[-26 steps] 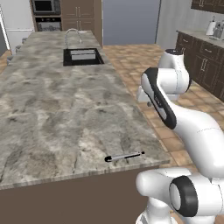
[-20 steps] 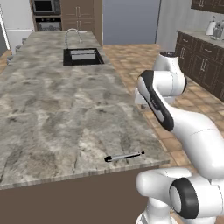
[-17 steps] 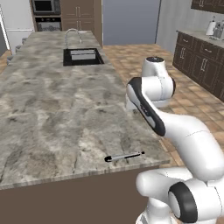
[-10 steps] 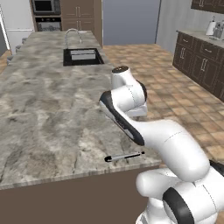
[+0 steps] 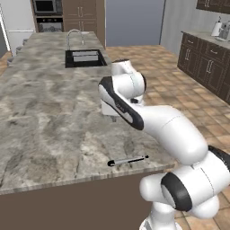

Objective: Pick up the tongs from the counter and place them near the plate next to the oven.

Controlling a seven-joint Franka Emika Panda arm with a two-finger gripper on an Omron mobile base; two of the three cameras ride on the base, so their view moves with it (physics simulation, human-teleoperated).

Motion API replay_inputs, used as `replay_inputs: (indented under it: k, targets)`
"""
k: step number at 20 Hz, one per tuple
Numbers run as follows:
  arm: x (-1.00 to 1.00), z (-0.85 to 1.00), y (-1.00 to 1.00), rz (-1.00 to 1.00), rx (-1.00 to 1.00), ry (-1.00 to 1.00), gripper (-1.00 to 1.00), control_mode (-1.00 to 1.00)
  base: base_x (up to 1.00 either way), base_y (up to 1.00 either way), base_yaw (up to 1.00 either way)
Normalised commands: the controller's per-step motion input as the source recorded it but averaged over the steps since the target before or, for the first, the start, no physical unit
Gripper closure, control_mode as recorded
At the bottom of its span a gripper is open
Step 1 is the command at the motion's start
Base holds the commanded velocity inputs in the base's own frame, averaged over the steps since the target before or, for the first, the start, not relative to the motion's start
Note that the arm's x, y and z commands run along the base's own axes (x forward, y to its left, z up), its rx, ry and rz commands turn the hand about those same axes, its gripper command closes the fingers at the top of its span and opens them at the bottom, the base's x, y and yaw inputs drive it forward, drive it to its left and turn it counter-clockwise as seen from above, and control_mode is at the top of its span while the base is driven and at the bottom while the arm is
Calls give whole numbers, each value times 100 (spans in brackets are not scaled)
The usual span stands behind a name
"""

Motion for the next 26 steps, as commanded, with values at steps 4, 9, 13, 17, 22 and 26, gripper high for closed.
replay_inputs:
  k: [4, 9, 13, 17, 22, 26]
  targets:
    - [1, 13, -33, -17, 29, 10, -100, -100, 0, 0, 0]
    - [-9, -19, -22, -16, 9, 21, -100, -100, 0, 0, 0]
    - [-18, -5, 7, -26, -6, 31, -100, -100, 0, 0, 0]
    - [-21, 0, 1, -32, -12, 25, -100, -100, 0, 0, 0]
    - [-11, 14, 0, -26, -16, 3, -100, -100, 0, 0, 0]
    - [-32, 7, 0, -15, -13, 0, -100, -100, 0, 0, 0]
